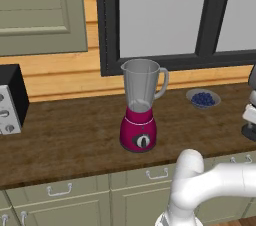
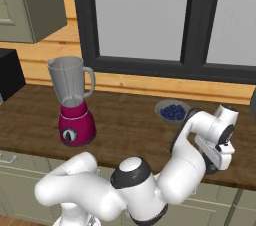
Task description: Close the lid blender by securely placing the lid on top.
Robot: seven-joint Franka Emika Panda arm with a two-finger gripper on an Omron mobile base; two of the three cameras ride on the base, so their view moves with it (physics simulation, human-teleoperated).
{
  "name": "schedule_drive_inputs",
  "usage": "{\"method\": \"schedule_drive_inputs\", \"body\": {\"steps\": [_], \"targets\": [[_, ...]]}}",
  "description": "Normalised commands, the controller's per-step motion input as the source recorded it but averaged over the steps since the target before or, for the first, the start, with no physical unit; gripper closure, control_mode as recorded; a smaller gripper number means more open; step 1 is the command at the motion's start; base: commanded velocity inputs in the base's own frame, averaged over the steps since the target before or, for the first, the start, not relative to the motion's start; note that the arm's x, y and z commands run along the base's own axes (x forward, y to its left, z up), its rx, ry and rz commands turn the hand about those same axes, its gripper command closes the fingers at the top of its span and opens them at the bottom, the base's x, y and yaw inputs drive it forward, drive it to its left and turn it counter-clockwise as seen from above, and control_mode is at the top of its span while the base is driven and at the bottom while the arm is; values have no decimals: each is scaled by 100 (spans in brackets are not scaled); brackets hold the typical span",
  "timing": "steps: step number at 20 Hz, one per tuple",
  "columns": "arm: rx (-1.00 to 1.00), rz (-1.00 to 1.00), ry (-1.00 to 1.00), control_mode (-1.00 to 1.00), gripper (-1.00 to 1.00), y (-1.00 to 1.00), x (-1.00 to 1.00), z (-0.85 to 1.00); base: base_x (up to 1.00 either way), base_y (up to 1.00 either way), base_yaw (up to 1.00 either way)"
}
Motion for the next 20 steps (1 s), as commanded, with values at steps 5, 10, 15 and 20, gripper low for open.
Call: {"method": "schedule_drive_inputs", "body": {"steps": [5, 10, 15, 20], "targets": [[0, 0, 0, -100, -100, -7, 4, -1, 0, 0, 0], [0, 0, 0, -100, -100, 0, 4, -4, 0, 0, 0], [0, 0, 0, -100, -100, 8, 8, -17, 0, 0, 0], [0, 0, 0, -100, -100, 4, 0, -20, 0, 0, 0]]}}
